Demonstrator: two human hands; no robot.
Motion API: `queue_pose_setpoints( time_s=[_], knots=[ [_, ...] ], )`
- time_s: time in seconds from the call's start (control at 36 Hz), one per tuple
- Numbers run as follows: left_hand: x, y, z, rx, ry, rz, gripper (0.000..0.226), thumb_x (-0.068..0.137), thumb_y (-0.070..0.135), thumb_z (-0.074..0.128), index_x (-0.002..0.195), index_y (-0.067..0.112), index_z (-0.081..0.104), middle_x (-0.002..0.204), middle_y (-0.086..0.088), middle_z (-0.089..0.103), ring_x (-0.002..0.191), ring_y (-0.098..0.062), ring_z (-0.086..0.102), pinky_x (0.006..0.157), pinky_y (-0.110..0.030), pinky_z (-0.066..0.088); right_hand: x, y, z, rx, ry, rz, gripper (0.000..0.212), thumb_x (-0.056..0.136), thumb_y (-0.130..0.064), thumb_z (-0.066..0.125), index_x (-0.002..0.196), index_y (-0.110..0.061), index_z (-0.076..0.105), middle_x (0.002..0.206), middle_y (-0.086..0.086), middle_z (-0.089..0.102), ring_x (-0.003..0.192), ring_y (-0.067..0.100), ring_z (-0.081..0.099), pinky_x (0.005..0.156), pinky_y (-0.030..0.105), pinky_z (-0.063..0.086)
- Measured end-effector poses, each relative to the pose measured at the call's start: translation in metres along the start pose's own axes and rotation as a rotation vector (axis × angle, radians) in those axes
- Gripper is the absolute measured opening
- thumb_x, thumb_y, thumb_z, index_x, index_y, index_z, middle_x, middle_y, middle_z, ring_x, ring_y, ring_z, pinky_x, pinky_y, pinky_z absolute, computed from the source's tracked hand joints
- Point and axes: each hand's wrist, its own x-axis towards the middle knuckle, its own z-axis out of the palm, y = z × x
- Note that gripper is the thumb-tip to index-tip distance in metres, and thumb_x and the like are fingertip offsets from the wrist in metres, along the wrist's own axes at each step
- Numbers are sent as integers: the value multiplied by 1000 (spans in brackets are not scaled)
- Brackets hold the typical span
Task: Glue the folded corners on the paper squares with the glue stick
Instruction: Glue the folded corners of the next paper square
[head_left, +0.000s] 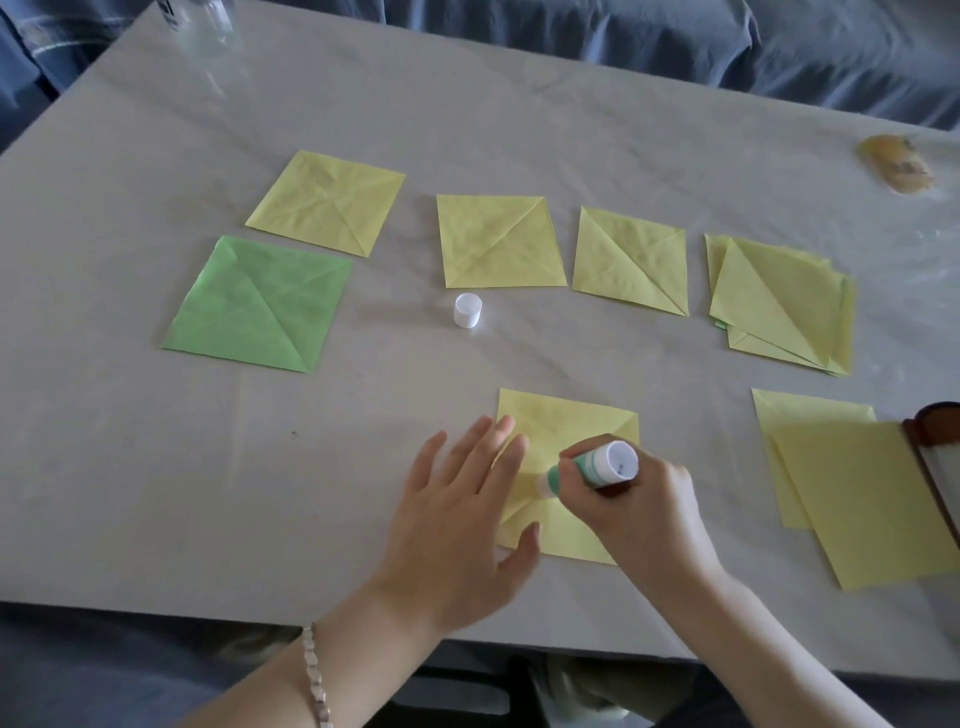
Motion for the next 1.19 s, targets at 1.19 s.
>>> queue_pose_setpoints(
  time_s=[1.19],
  knots=[
    [0, -8, 12, 55, -10, -45, 83, 68, 55, 45, 138, 10, 36, 138, -4, 52, 132, -18, 35, 105, -49, 22, 9, -3, 13, -63, 54, -54, 8, 71, -21, 69, 66, -16, 65, 60, -2, 62, 59, 15, 55, 54, 28, 44]
  ],
)
